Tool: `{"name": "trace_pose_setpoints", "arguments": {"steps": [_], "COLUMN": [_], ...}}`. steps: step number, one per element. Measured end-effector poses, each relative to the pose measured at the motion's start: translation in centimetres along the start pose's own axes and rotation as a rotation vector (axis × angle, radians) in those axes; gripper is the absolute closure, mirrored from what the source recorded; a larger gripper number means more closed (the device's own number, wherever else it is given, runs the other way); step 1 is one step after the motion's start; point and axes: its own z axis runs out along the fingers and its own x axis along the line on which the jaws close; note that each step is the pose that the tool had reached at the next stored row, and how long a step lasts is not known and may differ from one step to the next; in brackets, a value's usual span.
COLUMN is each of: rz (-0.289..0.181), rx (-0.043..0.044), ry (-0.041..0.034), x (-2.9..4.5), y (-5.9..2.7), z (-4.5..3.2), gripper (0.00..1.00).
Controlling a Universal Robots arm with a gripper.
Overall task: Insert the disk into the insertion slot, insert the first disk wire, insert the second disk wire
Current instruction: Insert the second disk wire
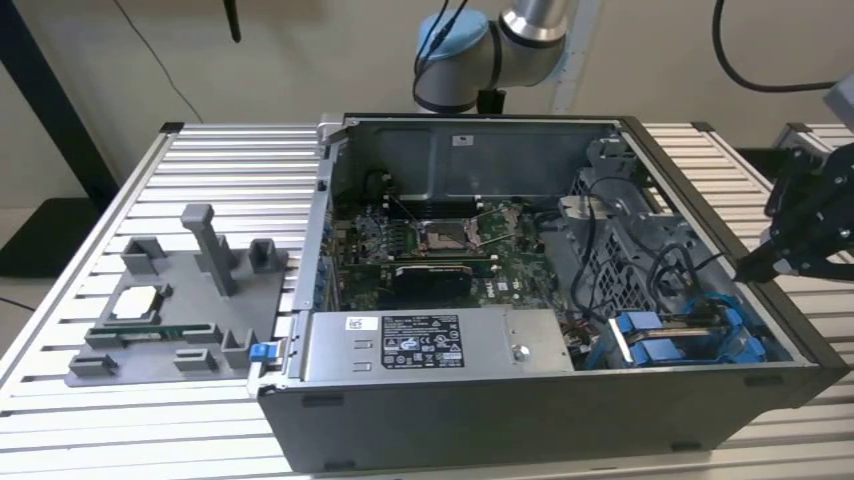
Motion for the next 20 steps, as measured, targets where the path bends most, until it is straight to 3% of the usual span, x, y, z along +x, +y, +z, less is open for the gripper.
{"name": "trace_pose_setpoints", "arguments": {"steps": [6,8,14,17,20], "rz": [0.007,0.006,0.0,-0.001,-0.002], "rx": [-0.002,-0.0028,-0.0074,-0.0085,-0.0089], "ry": [-0.0063,-0.0119,-0.0471,-0.0557,-0.0579], "x": [0.1,0.09,0.17,0.3,0.46], "y": [0.19,0.53,2.72,4.0,5.32], "z": [0.1,-0.15,-0.95,-0.97,-0.75], "gripper": [1.0,1.0,1.0,1.0,1.0]}}
